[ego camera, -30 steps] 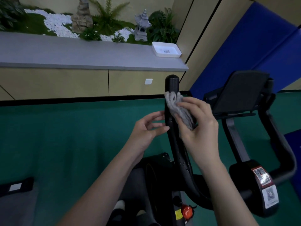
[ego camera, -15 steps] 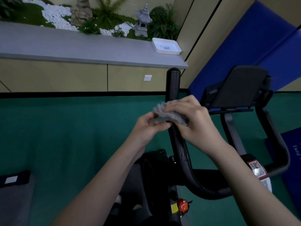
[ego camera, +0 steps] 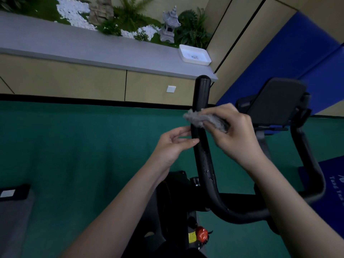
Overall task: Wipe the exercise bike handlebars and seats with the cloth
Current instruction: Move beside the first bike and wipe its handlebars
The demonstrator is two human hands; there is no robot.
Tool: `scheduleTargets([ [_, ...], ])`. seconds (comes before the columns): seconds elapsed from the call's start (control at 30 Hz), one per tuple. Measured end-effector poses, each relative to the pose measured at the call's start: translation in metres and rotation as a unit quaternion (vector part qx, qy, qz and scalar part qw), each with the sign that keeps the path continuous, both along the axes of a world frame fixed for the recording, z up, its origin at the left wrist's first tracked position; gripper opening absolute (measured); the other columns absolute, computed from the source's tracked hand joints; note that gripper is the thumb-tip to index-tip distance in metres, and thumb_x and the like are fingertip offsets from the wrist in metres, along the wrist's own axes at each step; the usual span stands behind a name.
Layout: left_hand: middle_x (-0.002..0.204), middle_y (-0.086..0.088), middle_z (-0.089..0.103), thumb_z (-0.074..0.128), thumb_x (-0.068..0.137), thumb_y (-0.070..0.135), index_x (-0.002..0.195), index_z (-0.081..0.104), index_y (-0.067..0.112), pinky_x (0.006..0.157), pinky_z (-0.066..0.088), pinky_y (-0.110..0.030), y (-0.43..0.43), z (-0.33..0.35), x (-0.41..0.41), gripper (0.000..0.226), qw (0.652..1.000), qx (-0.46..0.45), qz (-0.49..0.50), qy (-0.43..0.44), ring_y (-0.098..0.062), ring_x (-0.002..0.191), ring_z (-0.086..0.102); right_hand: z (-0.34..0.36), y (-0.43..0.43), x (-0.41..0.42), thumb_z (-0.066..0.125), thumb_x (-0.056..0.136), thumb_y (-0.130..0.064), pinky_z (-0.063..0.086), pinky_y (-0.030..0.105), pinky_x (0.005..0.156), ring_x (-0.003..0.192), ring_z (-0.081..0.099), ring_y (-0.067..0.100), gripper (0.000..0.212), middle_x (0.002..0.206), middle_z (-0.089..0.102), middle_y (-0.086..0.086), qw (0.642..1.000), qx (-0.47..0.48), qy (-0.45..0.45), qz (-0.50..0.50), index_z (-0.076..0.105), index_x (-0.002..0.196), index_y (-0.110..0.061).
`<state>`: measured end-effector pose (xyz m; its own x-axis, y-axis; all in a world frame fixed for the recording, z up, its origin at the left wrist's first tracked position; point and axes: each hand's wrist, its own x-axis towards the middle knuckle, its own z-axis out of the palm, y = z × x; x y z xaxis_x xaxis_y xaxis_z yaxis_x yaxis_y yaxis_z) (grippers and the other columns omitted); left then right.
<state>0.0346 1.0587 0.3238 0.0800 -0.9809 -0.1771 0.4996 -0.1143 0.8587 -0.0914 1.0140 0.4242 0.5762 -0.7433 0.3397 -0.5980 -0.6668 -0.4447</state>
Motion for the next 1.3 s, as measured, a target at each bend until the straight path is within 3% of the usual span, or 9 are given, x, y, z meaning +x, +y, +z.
scheduleTargets([
  [0.17, 0.097, 0.015, 0.071, 0.071, 0.080, 0.006, 0.103, 0.066, 0.026, 0.086, 0.048, -0.019, 0.001, 0.002, 0.001, 0.030, 1.000, 0.002, -0.003, -0.031, 0.001, 0.090, 0.066, -0.027, 0.028, -0.008, 0.068, 0.081, 0.003, 0.048, 0.020, 0.082, 0.097, 0.060, 0.018, 0.027, 0.094, 0.062, -0.011, 0.997, 0.026, -0.066, -0.042, 0.070, 0.103, -0.014],
  [0.27, 0.105, 0.010, 0.070, 0.072, 0.080, 0.008, 0.110, 0.066, 0.023, 0.083, 0.049, -0.016, 0.001, 0.003, 0.000, 0.034, 0.999, 0.007, 0.005, -0.041, 0.000, 0.091, 0.066, -0.032, 0.038, -0.019, 0.067, 0.085, -0.008, 0.047, 0.017, 0.078, 0.090, 0.063, 0.007, 0.022, 0.095, 0.066, -0.006, 0.975, 0.058, -0.159, -0.145, 0.068, 0.099, -0.024],
  [0.5, 0.104, 0.009, 0.070, 0.069, 0.083, 0.011, 0.106, 0.067, 0.026, 0.075, 0.047, -0.018, 0.001, 0.002, -0.002, 0.027, 0.999, 0.011, 0.016, -0.046, 0.001, 0.088, 0.063, -0.039, 0.027, 0.017, 0.062, 0.089, -0.011, 0.045, 0.009, 0.073, 0.075, 0.061, 0.007, 0.021, 0.095, 0.073, 0.004, 0.926, 0.018, -0.206, -0.316, 0.071, 0.108, -0.009],
  [0.6, 0.099, 0.011, 0.070, 0.068, 0.083, 0.009, 0.102, 0.067, 0.027, 0.076, 0.047, -0.019, 0.000, 0.002, -0.002, 0.026, 0.999, 0.015, 0.017, -0.044, 0.001, 0.086, 0.063, -0.041, 0.014, 0.022, 0.058, 0.091, -0.012, 0.040, 0.004, 0.078, 0.092, 0.063, 0.008, 0.025, 0.103, 0.072, 0.002, 0.921, 0.104, -0.210, -0.311, 0.069, 0.113, -0.012],
  [0.67, 0.100, 0.008, 0.070, 0.068, 0.083, 0.008, 0.102, 0.067, 0.025, 0.073, 0.047, -0.016, 0.000, 0.002, -0.001, 0.025, 0.999, 0.012, 0.016, -0.040, 0.001, 0.083, 0.062, -0.043, 0.009, 0.014, 0.055, 0.092, -0.013, 0.048, 0.021, 0.086, 0.097, 0.065, 0.014, 0.024, 0.101, 0.073, 0.001, 0.926, 0.171, -0.193, -0.275, 0.069, 0.112, -0.015],
  [0.77, 0.101, 0.002, 0.070, 0.067, 0.083, 0.005, 0.104, 0.068, 0.018, 0.070, 0.048, -0.013, -0.001, 0.003, -0.001, 0.025, 0.999, 0.006, 0.017, -0.032, -0.001, 0.086, 0.064, -0.049, 0.009, -0.008, 0.053, 0.094, -0.012, 0.052, 0.038, 0.081, 0.085, 0.067, 0.018, 0.020, 0.087, 0.073, 0.002, 0.913, 0.273, -0.196, -0.233, 0.070, 0.097, -0.021],
  [0.93, 0.097, 0.009, 0.070, 0.067, 0.083, 0.008, 0.106, 0.067, 0.019, 0.075, 0.048, -0.017, -0.001, 0.005, -0.001, 0.026, 0.999, 0.013, 0.012, -0.040, 0.000, 0.088, 0.063, -0.048, 0.003, -0.002, 0.047, 0.097, -0.006, 0.054, 0.026, 0.066, 0.077, 0.069, 0.016, 0.021, 0.085, 0.074, 0.005, 0.829, 0.398, -0.343, -0.192, 0.067, 0.098, -0.013],
  [1.17, 0.095, 0.010, 0.067, 0.067, 0.084, 0.012, 0.110, 0.067, 0.019, 0.077, 0.047, -0.020, 0.002, 0.003, 0.007, 0.026, 0.997, 0.020, -0.008, -0.069, -0.011, 0.094, 0.060, -0.052, 0.013, -0.013, 0.050, 0.096, -0.005, 0.051, 0.021, 0.061, 0.072, 0.068, 0.011, 0.021, 0.081, 0.073, 0.000, 0.838, 0.400, -0.326, -0.175, 0.069, 0.096, -0.014],
  [1.3, 0.097, 0.009, 0.067, 0.067, 0.085, 0.014, 0.110, 0.067, 0.019, 0.075, 0.047, -0.018, 0.005, 0.004, 0.008, 0.026, 0.996, 0.019, -0.027, -0.078, -0.011, 0.093, 0.060, -0.053, 0.021, -0.005, 0.057, 0.092, -0.005, 0.053, 0.038, 0.090, 0.095, 0.068, 0.014, 0.022, 0.098, 0.073, 0.000, 0.891, 0.271, -0.278, -0.234, 0.070, 0.105, -0.018],
])
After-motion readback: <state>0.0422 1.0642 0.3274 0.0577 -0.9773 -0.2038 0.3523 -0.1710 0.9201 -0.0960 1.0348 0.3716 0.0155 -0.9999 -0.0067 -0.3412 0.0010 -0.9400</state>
